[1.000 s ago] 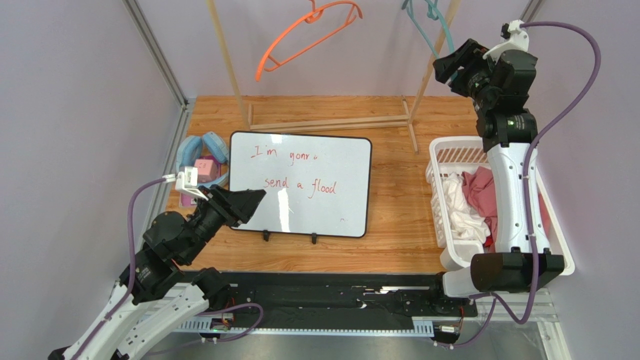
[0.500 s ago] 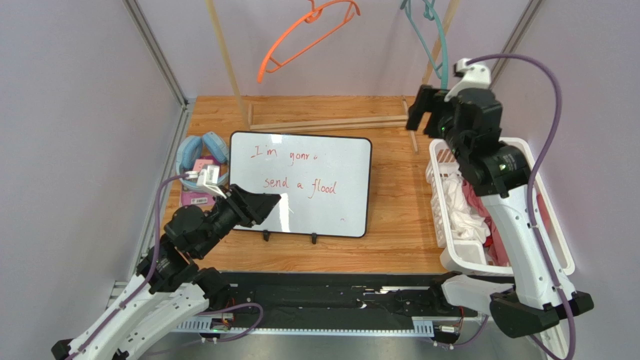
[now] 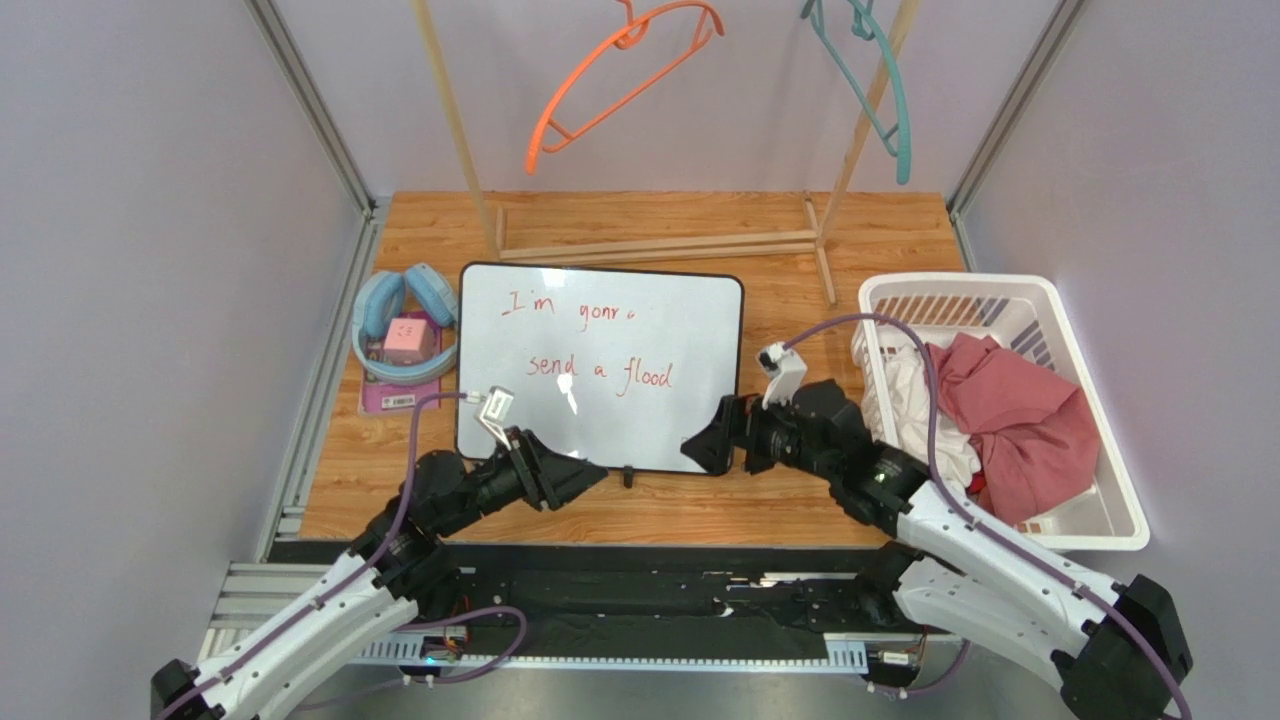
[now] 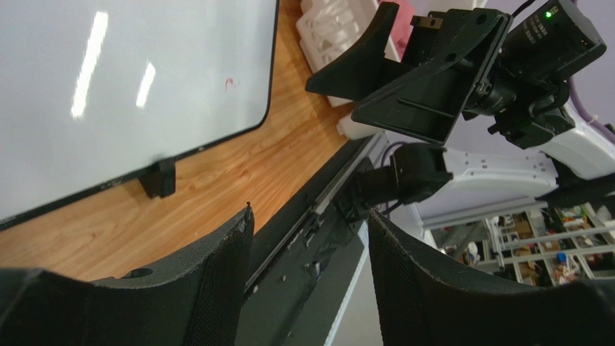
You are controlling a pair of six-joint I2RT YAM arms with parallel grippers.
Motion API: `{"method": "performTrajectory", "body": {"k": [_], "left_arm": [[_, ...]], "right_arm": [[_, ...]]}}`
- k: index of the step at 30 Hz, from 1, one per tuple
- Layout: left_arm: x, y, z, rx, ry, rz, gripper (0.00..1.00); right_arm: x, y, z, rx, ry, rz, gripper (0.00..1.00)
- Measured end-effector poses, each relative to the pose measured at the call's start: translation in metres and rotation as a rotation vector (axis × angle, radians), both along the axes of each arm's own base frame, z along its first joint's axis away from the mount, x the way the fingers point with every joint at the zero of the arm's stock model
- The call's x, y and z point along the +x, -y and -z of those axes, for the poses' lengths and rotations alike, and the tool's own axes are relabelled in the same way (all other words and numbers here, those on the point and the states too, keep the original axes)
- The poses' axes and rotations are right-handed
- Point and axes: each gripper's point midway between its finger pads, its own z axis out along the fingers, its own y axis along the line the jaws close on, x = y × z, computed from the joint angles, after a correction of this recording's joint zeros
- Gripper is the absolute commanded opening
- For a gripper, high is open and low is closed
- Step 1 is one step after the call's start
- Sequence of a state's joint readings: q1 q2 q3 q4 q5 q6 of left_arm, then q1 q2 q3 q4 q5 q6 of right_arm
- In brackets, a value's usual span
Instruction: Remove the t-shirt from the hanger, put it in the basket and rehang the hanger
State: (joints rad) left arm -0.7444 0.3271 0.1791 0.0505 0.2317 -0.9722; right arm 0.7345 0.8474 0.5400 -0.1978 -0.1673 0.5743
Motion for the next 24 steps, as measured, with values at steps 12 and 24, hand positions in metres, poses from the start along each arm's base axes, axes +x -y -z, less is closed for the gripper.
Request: {"method": "performTrajectory", "body": {"k": [12,24], "left_arm": [[-0.040,-0.002,-0.004,-0.135,0.124,0.160,0.65],[-0.033,-0.006,0.019,-0.051,0.087,0.119,0.65]], "right_arm": [[-0.034,0.034,-0.038,0.593,0.229,0.159,1.00],[-0.017,0.049,0.022,0.444,0.023,0.362,1.00]]}}
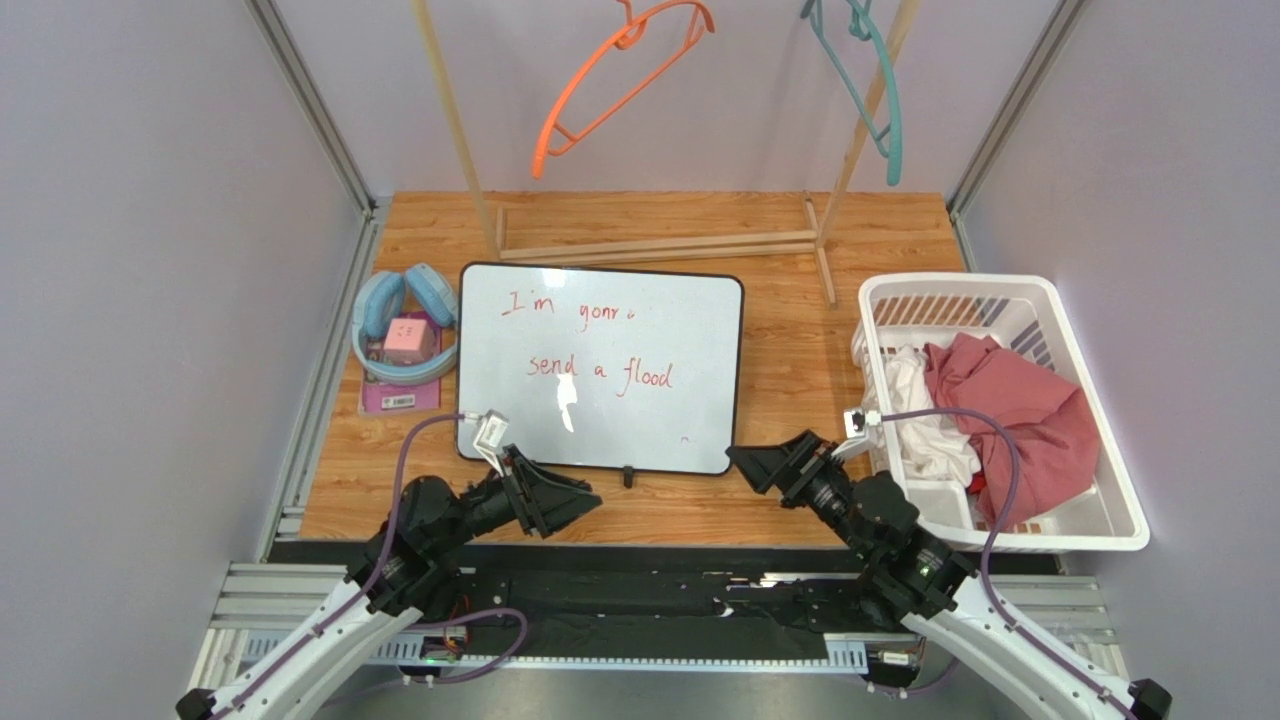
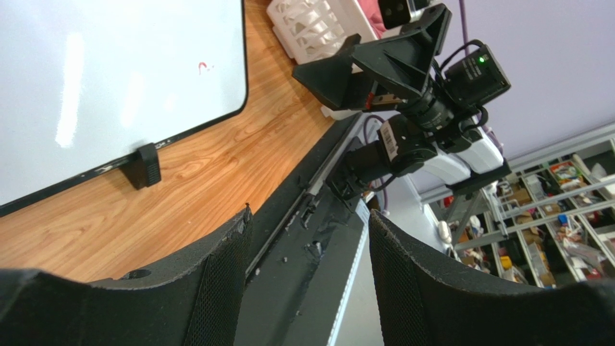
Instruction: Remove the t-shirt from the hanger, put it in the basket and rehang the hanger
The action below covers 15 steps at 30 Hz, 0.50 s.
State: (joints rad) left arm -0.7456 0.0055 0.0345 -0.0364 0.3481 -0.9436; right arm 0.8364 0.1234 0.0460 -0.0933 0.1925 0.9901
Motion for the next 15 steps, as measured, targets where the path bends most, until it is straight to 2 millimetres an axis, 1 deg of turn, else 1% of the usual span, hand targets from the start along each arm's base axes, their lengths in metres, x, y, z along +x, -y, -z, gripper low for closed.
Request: {"method": "performTrajectory", "body": {"k": [2,6,15], "left_arm": [[0.0033,-0.0013,0.0021,0.010,0.003,-0.019,0.65],[0.0074,-0.0027,0.0022,0.011,0.004,-0.043,0.65],[0.0107,-0.0039,0.0025,0.015,0.011,-0.062,0.64]], "right_arm": [[-0.0018,0.0018,0.0029,-0.007,-0.007,0.000,1.00],[-0.0046,0.0046,-0.0020,0.008,0.013,-0.003,1.00],[-0.0091,0.0016,-0.0034,0.015,0.014,-0.032,1.00]]}}
